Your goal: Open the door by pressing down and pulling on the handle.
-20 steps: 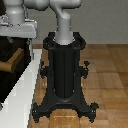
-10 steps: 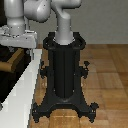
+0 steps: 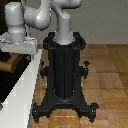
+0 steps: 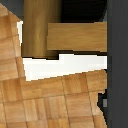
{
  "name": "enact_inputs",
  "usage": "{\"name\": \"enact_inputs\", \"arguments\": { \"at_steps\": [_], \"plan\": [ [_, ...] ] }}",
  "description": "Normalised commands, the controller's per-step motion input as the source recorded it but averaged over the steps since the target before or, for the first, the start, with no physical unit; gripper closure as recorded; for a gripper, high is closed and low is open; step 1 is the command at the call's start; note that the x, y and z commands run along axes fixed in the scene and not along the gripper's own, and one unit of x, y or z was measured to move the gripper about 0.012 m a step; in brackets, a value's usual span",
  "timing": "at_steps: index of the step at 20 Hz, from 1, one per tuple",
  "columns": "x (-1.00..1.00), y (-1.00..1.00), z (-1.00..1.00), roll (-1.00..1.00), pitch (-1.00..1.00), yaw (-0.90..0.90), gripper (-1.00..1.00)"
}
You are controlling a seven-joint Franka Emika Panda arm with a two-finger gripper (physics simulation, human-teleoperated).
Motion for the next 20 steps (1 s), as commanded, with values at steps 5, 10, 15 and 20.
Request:
{"name": "enact_inputs", "arguments": {
  "at_steps": [5,10,15,20],
  "plan": [
    [0.0,0.0,0.0,0.0,0.0,0.0,1.0],
    [0.0,0.0,0.0,0.0,0.0,0.0,1.0],
    [0.0,0.0,-0.4,0.0,-0.06,0.0,1.0],
    [0.0,0.0,-0.6,0.0,-0.12,0.0,1.0]
  ]
}}
